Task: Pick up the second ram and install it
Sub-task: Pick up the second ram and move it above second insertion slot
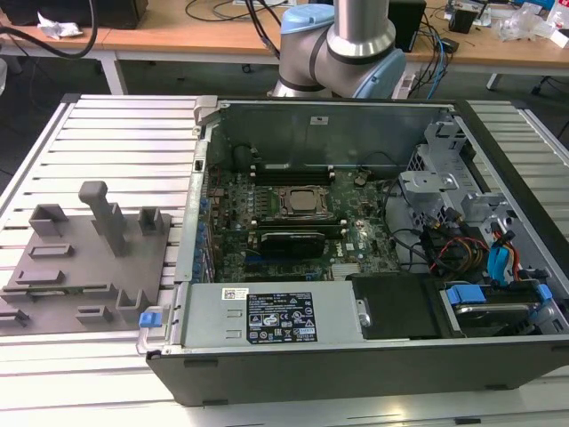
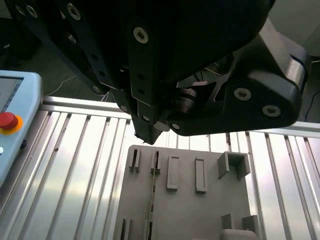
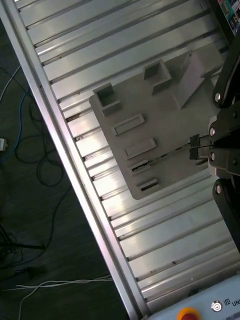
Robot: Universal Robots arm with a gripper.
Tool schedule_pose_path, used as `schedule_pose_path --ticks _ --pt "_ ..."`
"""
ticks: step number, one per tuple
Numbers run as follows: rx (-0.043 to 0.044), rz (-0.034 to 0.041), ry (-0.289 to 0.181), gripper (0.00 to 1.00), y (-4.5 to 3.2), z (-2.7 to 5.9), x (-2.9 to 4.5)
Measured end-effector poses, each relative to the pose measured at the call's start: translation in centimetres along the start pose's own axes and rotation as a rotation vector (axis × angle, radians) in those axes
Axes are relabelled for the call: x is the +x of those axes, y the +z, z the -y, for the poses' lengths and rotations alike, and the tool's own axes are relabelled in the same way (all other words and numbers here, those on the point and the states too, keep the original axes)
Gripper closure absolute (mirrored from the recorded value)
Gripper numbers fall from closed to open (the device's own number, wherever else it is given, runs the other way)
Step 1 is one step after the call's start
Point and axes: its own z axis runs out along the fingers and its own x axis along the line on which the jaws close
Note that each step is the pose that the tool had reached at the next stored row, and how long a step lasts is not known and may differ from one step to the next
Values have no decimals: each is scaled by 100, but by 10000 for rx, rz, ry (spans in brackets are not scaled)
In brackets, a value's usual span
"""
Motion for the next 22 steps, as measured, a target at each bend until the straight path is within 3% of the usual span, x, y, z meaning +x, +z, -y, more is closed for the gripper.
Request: schedule_pose_path --ticks 9,12,22 --pt "-21 -39 -878 89 0 0 0" --pt "-38 -72 -1617 89 0 0 0" --pt "-58 -112 -2493 89 0 0 0"
